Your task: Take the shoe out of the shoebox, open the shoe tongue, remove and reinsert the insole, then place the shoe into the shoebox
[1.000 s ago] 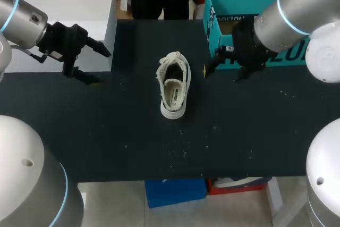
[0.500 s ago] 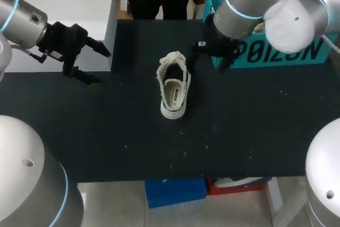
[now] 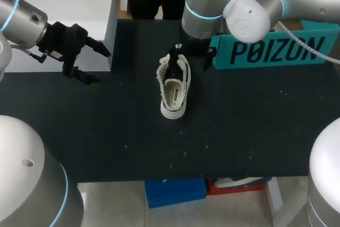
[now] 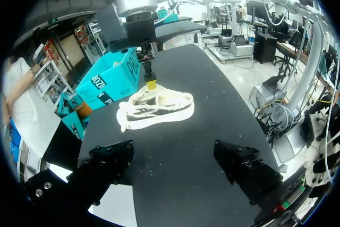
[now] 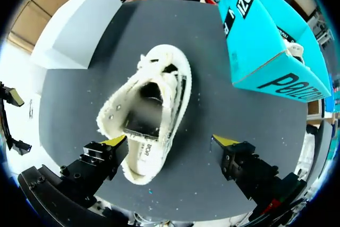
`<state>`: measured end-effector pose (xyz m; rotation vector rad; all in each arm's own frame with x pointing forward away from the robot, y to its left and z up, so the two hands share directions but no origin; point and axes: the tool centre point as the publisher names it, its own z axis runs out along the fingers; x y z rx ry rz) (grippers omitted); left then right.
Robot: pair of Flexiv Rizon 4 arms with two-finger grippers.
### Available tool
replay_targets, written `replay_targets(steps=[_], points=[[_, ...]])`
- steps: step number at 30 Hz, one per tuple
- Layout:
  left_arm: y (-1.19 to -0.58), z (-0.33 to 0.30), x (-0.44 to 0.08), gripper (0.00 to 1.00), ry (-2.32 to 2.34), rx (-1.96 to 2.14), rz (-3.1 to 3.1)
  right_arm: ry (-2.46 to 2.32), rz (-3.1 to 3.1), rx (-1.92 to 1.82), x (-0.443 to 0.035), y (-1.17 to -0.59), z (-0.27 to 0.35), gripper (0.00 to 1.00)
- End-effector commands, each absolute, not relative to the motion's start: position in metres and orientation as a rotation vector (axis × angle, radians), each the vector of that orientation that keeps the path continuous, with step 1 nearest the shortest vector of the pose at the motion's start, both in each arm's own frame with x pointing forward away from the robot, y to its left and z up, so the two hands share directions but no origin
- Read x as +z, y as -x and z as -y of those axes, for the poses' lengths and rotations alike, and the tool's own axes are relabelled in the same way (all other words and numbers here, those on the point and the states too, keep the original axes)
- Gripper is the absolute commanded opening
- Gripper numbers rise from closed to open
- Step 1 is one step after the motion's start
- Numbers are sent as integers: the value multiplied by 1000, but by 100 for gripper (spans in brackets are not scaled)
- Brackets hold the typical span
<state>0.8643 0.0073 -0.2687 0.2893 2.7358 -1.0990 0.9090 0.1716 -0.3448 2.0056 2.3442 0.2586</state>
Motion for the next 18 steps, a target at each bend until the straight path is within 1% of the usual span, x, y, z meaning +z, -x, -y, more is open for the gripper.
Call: replay_targets(steps=[1,2,3,5,6,7,9,10,11,13,14,15,16,17,18], points=[[-864,-7,-270,100,-289,-1095,-2733,-1986,-2324,187,-368,-915,-182,100],[-864,-7,-270,100,-289,-1095,-2733,-1990,-2324,185,-371,-914,-181,97],[-864,-7,-270,100,-289,-1095,-2733,-1992,-2323,183,-373,-913,-180,92],[-864,-7,-270,100,-289,-1095,-2733,-1998,-2321,176,-376,-911,-178,93],[-864,-7,-270,100,-289,-1095,-2733,-1999,-2320,173,-378,-910,-177,91],[-864,-7,-270,100,-289,-1095,-2733,-1997,-2318,169,-379,-909,-176,84],[-864,-7,-270,100,-289,-1095,-2733,-2001,-2317,172,-380,-909,-175,83],[-864,-7,-270,100,-289,-1095,-2733,-2000,-2315,168,-380,-909,-174,74],[-864,-7,-270,100,-289,-1095,-2733,-2000,-2315,169,-381,-909,-173,71],[-864,-7,-270,100,-289,-1095,-2733,-2000,-2314,170,-383,-910,-171,72],[-864,-7,-270,100,-289,-1095,-2733,-1997,-2311,167,-383,-910,-171,65],[-864,-7,-270,100,-289,-1095,-2733,-1997,-2308,168,-382,-911,-169,50],[-864,-7,-270,100,-289,-1095,-2733,-1997,-2307,170,-381,-911,-168,50],[-864,-7,-270,100,-289,-1095,-2733,-1994,-2307,166,-381,-912,-167,55],[-864,-7,-270,100,-289,-1095,-2733,-1992,-2307,165,-380,-912,-166,53]])
